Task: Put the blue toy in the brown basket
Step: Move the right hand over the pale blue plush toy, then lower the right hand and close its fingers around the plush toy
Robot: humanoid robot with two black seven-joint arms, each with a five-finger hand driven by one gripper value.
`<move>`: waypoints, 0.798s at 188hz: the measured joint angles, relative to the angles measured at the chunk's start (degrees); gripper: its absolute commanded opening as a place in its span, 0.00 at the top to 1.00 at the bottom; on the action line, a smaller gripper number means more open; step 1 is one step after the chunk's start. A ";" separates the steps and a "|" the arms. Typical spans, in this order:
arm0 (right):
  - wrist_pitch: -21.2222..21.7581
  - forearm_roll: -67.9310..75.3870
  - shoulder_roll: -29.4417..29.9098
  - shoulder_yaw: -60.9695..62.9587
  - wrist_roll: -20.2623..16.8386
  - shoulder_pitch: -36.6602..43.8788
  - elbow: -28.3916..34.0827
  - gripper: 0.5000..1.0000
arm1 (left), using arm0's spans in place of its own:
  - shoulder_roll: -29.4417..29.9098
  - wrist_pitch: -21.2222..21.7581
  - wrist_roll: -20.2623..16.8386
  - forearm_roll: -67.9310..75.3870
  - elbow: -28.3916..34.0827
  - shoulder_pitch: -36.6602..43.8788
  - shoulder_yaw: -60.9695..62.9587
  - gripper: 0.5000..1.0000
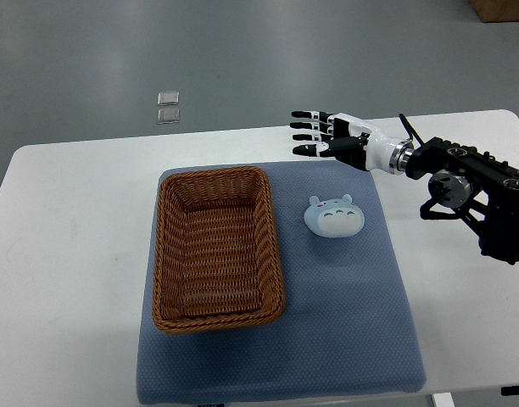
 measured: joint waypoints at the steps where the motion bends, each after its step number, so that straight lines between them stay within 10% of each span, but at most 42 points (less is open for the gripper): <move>1: 0.16 -0.57 -0.09 -0.01 0.17 0.02 0.02 0.18 | 0.00 0.00 0.00 0.00 0.00 0.00 0.00 0.00; 75: 5.51 -41.44 -7.94 -2.79 14.25 2.07 7.33 0.18 | 0.00 0.00 0.00 0.00 -0.01 -0.02 0.04 0.00; 150: -0.74 -51.08 -9.03 -13.67 15.54 2.86 9.67 0.19 | 0.00 0.00 0.00 0.00 -0.01 -0.01 0.04 0.00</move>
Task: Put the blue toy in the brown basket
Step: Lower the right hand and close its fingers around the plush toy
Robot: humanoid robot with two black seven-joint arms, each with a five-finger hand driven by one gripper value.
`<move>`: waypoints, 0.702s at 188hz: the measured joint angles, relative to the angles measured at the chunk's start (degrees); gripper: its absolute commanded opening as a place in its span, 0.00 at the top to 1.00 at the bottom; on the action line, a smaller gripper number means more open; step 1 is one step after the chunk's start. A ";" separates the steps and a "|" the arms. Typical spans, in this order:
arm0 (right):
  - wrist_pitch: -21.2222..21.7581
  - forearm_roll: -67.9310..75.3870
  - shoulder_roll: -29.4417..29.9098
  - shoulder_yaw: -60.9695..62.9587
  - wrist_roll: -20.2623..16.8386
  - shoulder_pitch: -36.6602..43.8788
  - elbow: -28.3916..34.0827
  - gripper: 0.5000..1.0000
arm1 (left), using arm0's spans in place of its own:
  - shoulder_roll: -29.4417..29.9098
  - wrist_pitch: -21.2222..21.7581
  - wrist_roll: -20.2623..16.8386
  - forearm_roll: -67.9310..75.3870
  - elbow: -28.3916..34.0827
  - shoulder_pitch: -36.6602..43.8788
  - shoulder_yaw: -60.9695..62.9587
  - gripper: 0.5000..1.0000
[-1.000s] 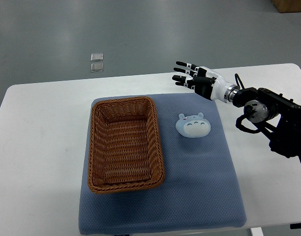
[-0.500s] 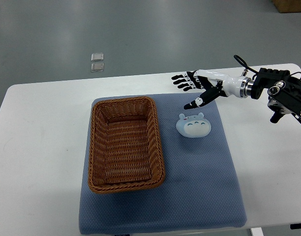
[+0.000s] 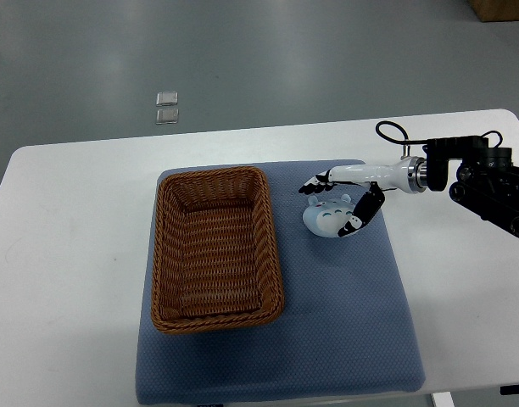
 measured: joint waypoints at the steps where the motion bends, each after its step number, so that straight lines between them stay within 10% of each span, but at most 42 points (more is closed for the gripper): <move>1: -0.08 -0.01 0.02 -0.07 0.00 -0.02 0.00 0.19 | 0.00 0.00 0.00 0.00 0.00 0.00 0.00 0.00; 22: -2.41 -0.29 0.55 -1.23 -0.05 -0.28 -0.18 0.25 | 0.00 0.00 0.00 0.00 0.00 0.00 0.00 0.00; 71: -4.43 -0.40 0.93 -2.56 -0.33 -0.25 -0.50 1.00 | 0.00 0.00 0.00 0.00 0.00 0.01 0.00 0.00; 132: -4.27 0.65 -0.96 -1.94 0.61 0.90 -0.33 1.00 | 0.00 0.00 0.02 0.00 0.00 0.02 0.00 0.00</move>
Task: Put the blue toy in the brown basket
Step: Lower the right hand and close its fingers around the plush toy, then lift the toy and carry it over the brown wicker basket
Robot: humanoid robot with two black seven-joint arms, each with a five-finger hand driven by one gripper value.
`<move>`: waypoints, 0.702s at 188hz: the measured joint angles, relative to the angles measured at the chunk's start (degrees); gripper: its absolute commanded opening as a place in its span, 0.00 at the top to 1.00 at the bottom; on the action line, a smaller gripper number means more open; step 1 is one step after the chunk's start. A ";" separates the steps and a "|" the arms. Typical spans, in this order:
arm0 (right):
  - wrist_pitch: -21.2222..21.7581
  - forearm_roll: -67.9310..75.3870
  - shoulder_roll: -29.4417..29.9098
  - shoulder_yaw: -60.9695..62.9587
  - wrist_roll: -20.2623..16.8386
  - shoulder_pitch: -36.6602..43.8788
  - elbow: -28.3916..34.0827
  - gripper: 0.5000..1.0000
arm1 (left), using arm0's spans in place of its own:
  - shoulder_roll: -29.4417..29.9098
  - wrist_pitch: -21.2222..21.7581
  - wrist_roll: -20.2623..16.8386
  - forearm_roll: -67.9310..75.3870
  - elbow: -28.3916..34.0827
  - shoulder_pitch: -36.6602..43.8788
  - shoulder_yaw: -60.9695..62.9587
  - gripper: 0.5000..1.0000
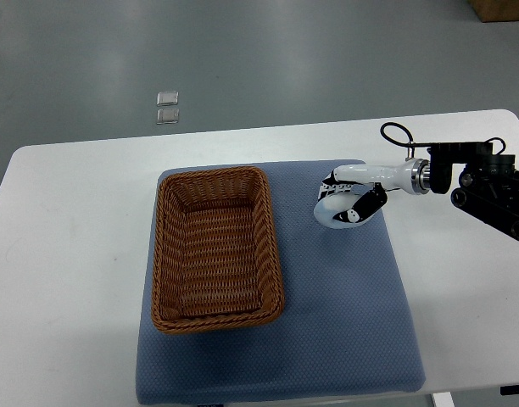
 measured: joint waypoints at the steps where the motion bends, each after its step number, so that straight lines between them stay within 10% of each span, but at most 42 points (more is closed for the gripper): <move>1: 0.01 0.02 -0.01 0.02 0.07 0.10 0.02 1.00 | 0.00 0.00 0.00 0.00 0.00 0.00 0.00 0.00; 66: 0.58 7.36 5.71 0.41 4.30 8.89 0.31 1.00 | 0.00 0.00 0.00 0.00 0.00 -0.01 0.00 0.00; 132: -0.43 6.87 20.70 -0.45 -0.30 8.80 -2.02 1.00 | 0.00 0.00 0.00 0.00 0.00 -0.01 0.00 0.00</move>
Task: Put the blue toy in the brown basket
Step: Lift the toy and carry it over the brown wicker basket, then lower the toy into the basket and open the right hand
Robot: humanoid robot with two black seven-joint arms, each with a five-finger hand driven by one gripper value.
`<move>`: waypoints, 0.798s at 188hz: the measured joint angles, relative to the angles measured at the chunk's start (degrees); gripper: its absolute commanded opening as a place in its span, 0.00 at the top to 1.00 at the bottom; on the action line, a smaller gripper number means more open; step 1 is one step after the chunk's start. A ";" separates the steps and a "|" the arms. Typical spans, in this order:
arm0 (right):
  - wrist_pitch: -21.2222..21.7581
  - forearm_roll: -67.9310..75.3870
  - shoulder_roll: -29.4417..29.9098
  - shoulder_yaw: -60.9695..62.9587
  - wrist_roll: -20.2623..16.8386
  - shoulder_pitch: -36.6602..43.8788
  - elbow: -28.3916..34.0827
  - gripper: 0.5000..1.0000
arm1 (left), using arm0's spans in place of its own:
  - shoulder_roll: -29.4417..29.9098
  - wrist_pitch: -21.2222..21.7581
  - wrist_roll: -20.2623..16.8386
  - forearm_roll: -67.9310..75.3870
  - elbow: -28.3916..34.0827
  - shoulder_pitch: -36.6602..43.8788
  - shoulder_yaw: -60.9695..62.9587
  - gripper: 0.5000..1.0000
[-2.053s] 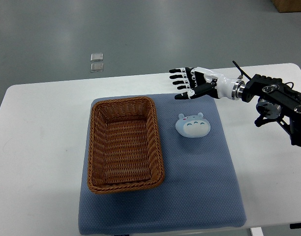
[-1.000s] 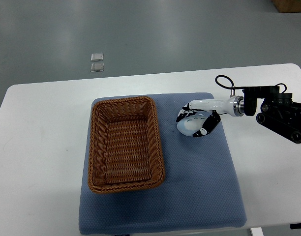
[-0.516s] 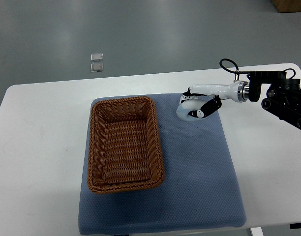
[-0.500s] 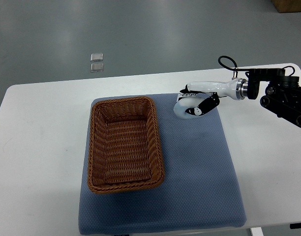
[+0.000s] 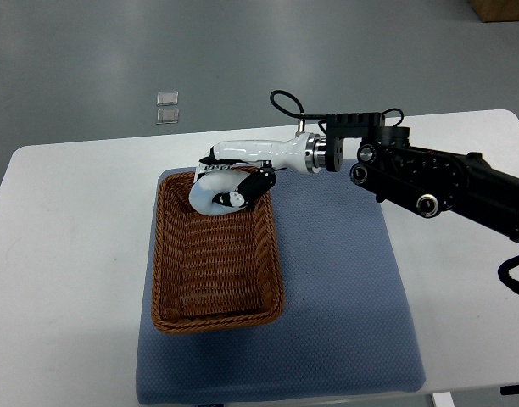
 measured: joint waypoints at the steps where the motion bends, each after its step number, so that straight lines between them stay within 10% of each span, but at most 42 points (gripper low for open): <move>1: -0.03 -0.01 0.20 -0.01 -0.16 -0.07 -0.08 1.00 | 0.00 0.00 0.00 0.00 0.00 0.00 0.00 0.00; 46: -3.32 -0.15 4.33 -0.11 -3.42 -3.19 -2.62 1.00 | 0.00 0.00 -0.01 0.00 0.00 0.00 0.00 0.00; 75: -3.44 0.11 4.38 -0.07 -3.46 -4.75 -2.72 0.21 | 0.00 0.00 -0.02 0.00 0.00 0.00 0.00 0.00; 150: -1.55 6.62 1.27 4.17 -4.61 -6.02 -2.60 0.18 | 0.00 0.00 -0.02 0.00 0.00 0.01 0.00 0.00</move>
